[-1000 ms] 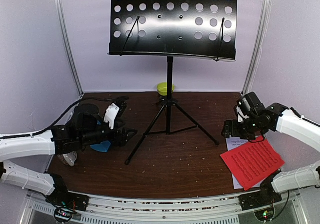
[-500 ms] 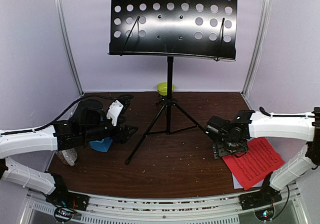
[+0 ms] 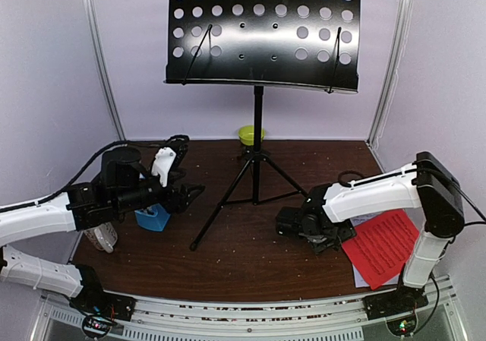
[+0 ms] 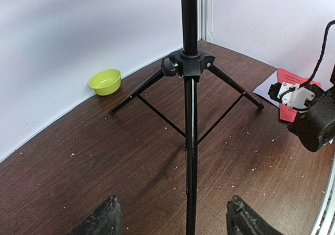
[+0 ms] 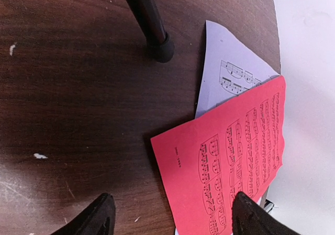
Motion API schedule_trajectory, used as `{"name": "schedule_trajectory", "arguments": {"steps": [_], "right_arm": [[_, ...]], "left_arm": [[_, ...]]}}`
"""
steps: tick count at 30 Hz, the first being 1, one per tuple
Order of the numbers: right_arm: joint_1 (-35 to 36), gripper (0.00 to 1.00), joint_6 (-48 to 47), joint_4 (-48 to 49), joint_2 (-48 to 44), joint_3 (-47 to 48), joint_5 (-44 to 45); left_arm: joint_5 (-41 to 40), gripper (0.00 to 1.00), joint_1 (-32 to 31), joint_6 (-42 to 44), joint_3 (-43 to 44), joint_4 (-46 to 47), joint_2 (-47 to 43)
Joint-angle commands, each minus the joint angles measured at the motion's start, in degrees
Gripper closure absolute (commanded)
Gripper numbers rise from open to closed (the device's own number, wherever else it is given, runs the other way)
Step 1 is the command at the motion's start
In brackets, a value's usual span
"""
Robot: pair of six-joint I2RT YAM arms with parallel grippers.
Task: Set up the instrument practice props
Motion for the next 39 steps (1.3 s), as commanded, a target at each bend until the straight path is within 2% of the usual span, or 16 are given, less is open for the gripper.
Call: {"name": "schedule_trajectory", "arguments": {"steps": [1, 11, 20, 25, 31, 39], "right_arm": [[0.31, 0.24, 0.98, 0.74, 2.75, -2.05, 2.79], [0.41, 0.32, 2.08, 2.24, 9.7, -4.86, 3.77], [0.43, 0.44, 1.18, 1.77, 14.27, -3.62, 6.24], [0.44, 0.51, 0.22, 0.1, 17.98, -0.47, 7.47], [0.3, 0.65, -0.22, -1.2, 21.97, 3.01, 8.04], [-0.41, 0.78, -1.09, -0.76, 22.33, 3.94, 8.49]], "left_arm": [[0.56, 0.29, 0.96, 0.97, -1.43, 0.0, -2.17], [3.32, 0.29, 2.31, 1.45, -1.96, 0.67, -3.17], [4.65, 0.29, 3.28, 2.4, -1.7, 1.85, -2.52], [5.21, 0.29, 3.79, 2.75, -0.69, 2.2, -1.49], [5.74, 0.29, 4.51, 3.03, -0.25, 3.13, -0.73], [6.63, 0.29, 5.26, 3.33, 0.4, 3.6, 0.14]]}}
